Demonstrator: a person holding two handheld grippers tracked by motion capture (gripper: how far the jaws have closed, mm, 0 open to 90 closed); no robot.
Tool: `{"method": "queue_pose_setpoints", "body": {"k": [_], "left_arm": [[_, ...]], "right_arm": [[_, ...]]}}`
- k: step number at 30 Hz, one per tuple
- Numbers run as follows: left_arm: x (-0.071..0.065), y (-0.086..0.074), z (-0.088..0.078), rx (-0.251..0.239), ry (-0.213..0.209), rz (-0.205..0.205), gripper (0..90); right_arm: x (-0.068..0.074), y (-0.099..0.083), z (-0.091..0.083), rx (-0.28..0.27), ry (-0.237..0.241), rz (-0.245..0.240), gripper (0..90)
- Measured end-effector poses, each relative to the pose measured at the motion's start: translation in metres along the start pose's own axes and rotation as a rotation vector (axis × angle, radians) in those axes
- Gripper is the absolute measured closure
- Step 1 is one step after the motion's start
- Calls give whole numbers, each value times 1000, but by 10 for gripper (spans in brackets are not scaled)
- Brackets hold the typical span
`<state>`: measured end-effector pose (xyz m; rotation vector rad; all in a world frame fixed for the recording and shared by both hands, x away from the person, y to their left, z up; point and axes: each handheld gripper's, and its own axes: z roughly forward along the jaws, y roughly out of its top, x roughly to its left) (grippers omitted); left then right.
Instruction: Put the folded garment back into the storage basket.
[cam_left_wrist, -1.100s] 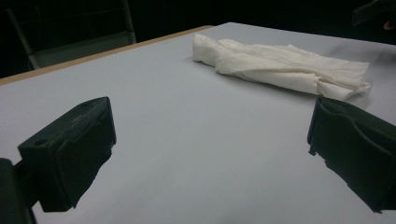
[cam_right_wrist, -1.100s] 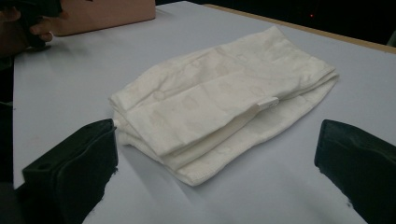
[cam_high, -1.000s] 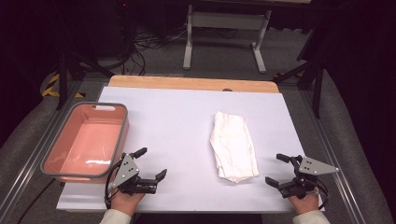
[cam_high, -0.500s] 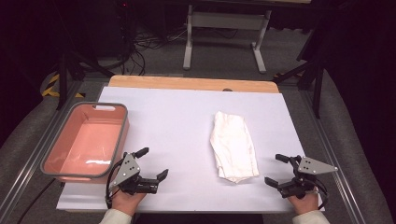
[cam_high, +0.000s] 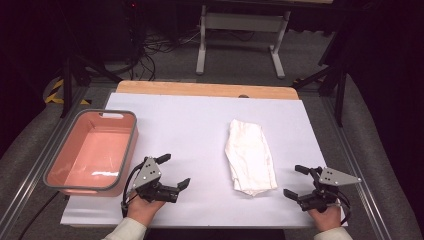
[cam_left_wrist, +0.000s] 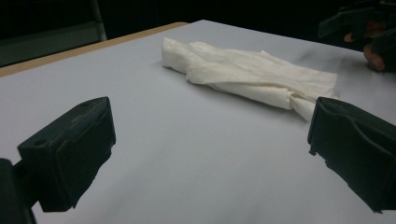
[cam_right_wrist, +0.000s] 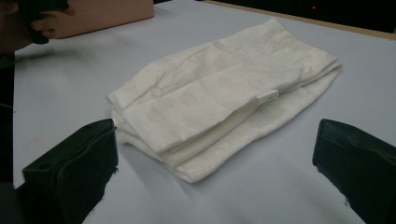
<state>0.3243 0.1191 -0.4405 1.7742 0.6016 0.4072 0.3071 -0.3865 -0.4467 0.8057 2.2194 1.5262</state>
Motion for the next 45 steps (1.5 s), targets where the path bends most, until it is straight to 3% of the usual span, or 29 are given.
{"method": "queue_pose_setpoints", "body": {"k": [10, 12, 18, 30, 37, 45], "left_arm": [[2, 16, 20, 30, -48, -7, 15], [1, 29, 24, 45, -52, 37, 11], [2, 53, 36, 36, -79, 72, 11], [7, 74, 62, 32, -109, 80, 11], [11, 85, 77, 36, -130, 64, 12], [16, 101, 98, 60, -141, 88, 12]], "right_arm": [[-2, -1, 0, -2, -1, 10, 8], [-2, -1, 0, 1, -1, 9, 8], [-3, -1, -1, -3, 0, 14, 8], [-3, -1, 1, 10, -1, 20, 8], [-3, -1, 1, 14, -1, 21, 8], [-4, -2, 0, 9, -4, 30, 8]]}}
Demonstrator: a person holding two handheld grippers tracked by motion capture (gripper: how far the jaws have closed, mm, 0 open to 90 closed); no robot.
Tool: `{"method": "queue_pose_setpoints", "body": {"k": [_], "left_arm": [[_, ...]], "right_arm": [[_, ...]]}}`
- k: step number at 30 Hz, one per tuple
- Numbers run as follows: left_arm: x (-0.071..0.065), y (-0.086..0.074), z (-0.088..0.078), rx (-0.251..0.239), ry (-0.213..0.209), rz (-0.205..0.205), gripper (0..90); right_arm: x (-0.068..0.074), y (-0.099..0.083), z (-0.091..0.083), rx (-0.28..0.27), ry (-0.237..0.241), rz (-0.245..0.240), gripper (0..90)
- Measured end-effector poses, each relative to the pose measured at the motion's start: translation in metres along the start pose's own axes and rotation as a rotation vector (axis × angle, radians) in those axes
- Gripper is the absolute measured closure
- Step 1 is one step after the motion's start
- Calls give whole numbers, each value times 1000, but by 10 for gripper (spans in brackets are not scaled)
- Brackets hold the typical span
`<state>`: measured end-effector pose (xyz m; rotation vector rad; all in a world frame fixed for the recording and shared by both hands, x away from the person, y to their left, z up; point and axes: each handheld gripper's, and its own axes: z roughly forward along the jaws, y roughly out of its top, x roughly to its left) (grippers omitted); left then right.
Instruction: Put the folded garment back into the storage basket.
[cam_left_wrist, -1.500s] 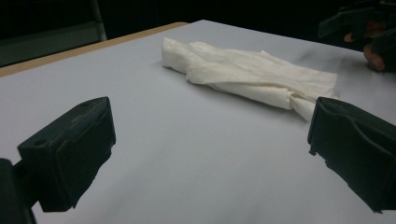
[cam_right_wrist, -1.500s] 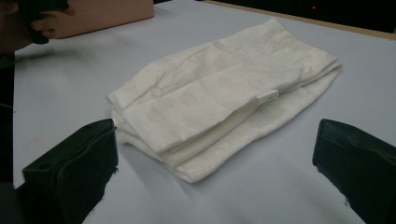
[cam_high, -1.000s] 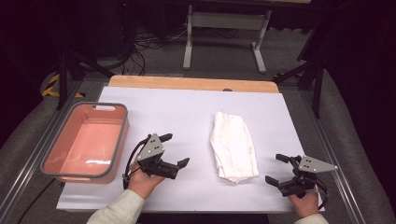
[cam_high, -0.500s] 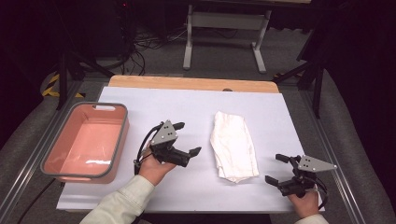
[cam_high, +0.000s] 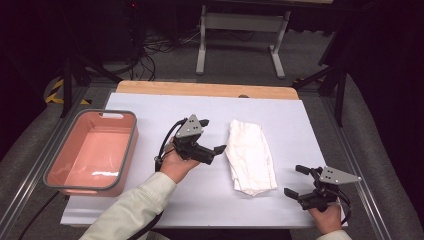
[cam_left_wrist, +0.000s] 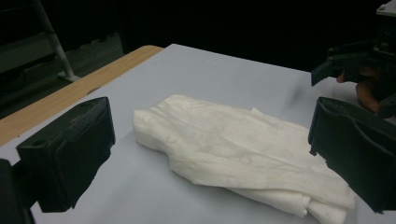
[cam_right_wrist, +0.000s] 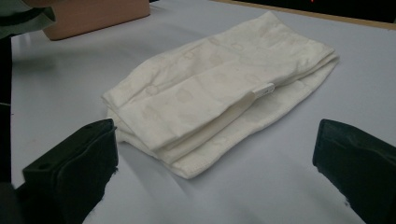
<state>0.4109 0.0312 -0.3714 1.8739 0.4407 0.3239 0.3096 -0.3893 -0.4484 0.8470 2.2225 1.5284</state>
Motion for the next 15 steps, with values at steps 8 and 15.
{"method": "queue_pose_setpoints", "body": {"k": [8, 15], "left_arm": [[3, 11, 16, 32, 7, 3, 20], [7, 18, 31, 33, 9, 13, 21]], "right_arm": [[0, -1, -2, -8, -3, 8, 8], [0, -1, -1, -4, -4, 2, 8]]}}
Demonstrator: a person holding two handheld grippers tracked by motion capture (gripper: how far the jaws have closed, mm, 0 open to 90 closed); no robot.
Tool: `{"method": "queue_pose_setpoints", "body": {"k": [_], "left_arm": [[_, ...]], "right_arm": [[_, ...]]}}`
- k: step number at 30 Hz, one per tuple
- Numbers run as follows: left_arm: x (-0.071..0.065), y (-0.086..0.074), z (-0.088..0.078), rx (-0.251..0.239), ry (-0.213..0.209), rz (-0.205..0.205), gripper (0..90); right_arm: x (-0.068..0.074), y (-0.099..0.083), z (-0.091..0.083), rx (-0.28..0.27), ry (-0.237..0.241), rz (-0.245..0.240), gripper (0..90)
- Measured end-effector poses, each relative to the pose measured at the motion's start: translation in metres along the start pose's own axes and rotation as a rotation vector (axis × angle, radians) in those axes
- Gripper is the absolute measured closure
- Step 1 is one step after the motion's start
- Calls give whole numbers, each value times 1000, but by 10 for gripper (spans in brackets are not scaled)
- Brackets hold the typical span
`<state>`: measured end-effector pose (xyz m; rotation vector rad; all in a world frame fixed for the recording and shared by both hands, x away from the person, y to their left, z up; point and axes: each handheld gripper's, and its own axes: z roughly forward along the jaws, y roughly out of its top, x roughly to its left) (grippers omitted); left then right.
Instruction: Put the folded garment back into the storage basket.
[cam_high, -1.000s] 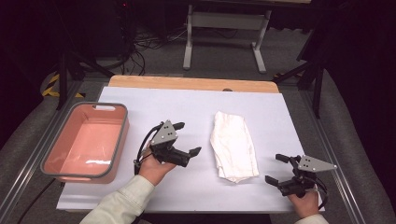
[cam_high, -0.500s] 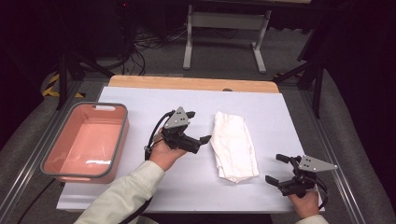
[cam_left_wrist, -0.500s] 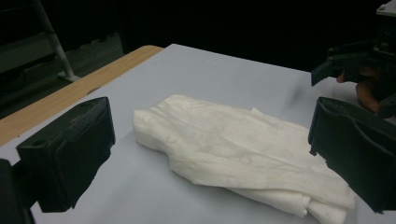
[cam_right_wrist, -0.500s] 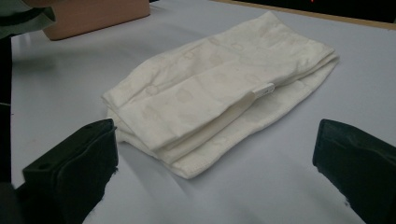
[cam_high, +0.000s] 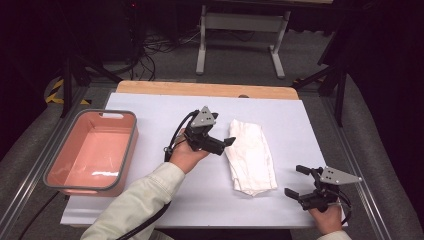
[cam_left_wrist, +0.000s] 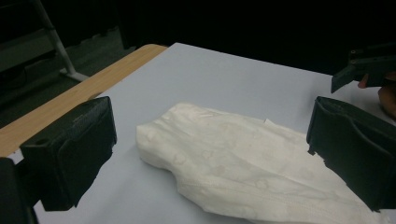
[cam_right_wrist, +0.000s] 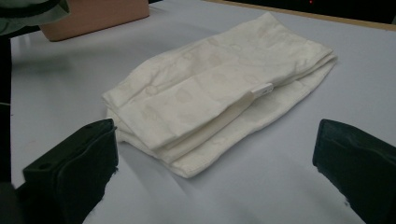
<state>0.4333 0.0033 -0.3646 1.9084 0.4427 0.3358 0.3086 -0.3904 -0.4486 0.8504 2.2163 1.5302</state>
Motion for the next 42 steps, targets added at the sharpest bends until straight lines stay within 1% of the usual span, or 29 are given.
{"method": "queue_pose_setpoints", "body": {"k": [2, 4, 6, 9, 10, 13, 15, 18, 19, 20, 24, 26, 30, 31, 34, 35, 42], "left_arm": [[0, 1, 2, 0, 2, 0, 21], [1, 3, 8, 6, 22, 1, 21], [1, 3, 11, 7, 19, -7, 21], [1, 6, 18, 14, 26, 9, 22], [0, 6, 20, 16, 22, 4, 23], [0, 8, 26, 19, 26, 5, 22], [1, 9, 33, 28, 28, -5, 30], [3, 9, 40, 39, 33, -21, 32], [4, 9, 44, 41, 34, -32, 32], [4, 9, 44, 41, 34, -32, 33], [6, 10, 53, 54, 49, -62, 37], [7, 10, 58, 64, 61, -63, 37], [11, 8, 67, 80, 78, -81, 37], [11, 8, 67, 80, 78, -81, 37], [13, 6, 74, 104, 104, -67, 36], [14, 4, 77, 116, 115, -71, 35], [20, -1, 85, 129, 121, -80, 38]], "right_arm": [[0, 0, 0, -1, 0, 0, 8], [0, 0, 0, 2, 1, -1, 9], [1, 0, 0, 3, 2, -2, 8], [1, 0, 0, 3, 3, 0, 9], [1, 0, -1, 0, 4, 0, 9], [1, 0, -1, -2, 5, 1, 8], [3, 1, -1, -2, 8, 2, 8], [8, 3, -1, 5, 8, -12, 8], [10, 3, -1, 3, 11, -15, 9], [10, 3, -1, 3, 11, -15, 9], [9, 4, -2, 2, 11, -19, 8], [9, 3, -3, -4, 10, -12, 10], [12, 6, -5, -12, 7, -33, 17], [12, 6, -5, -12, 7, -33, 17], [12, 6, -5, -14, 9, -30, 17], [12, 6, -5, -15, 10, -28, 17], [11, 6, -6, -16, 14, -26, 17]]}}
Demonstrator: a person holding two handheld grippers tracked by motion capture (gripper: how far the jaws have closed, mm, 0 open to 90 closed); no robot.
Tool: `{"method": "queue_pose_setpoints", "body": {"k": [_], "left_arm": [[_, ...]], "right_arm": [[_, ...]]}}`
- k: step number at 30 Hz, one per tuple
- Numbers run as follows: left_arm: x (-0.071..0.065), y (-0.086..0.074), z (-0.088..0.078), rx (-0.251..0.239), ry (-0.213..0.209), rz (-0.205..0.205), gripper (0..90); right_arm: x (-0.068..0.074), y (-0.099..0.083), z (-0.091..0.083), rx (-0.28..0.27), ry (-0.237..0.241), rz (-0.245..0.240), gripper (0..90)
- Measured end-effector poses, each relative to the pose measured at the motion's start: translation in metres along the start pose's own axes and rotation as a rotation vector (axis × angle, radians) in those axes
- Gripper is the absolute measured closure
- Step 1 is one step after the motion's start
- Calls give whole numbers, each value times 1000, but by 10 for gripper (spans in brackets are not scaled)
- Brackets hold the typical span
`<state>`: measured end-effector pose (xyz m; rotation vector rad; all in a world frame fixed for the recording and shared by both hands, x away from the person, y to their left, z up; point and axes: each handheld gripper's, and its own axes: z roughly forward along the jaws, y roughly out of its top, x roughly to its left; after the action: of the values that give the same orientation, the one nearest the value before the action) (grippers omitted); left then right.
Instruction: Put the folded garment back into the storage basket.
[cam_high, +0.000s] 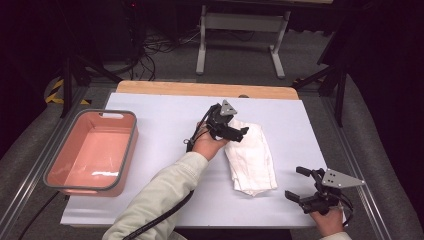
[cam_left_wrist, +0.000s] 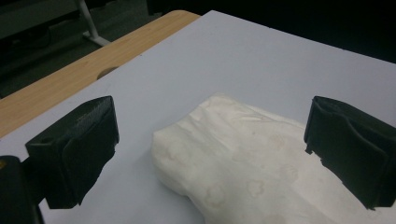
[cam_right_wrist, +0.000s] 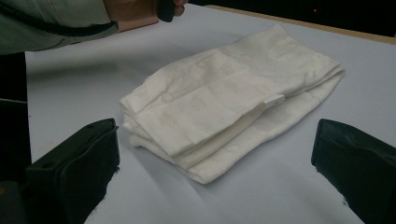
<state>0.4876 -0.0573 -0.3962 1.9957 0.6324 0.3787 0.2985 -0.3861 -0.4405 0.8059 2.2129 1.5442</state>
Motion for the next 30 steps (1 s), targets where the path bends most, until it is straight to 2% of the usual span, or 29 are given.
{"method": "queue_pose_setpoints", "body": {"k": [3, 4, 10, 21, 24, 30], "left_arm": [[3, -2, 6, 19, 3, -7, 45], [5, -4, 10, 29, 6, -27, 45], [9, -8, 19, 59, 19, -38, 45], [15, -14, 32, 132, 25, -95, 47], [17, -18, 39, 163, 27, -129, 51], [18, -18, 46, 199, 29, -152, 53]], "right_arm": [[1, 1, -1, -9, 1, -5, 17], [2, 1, -1, -11, 1, -6, 18], [2, 1, 0, -12, 5, -6, 18], [2, 2, 1, -12, 14, -14, 18], [2, 2, 1, -9, 17, -14, 18], [0, 0, 1, -9, 22, -5, 18]]}}
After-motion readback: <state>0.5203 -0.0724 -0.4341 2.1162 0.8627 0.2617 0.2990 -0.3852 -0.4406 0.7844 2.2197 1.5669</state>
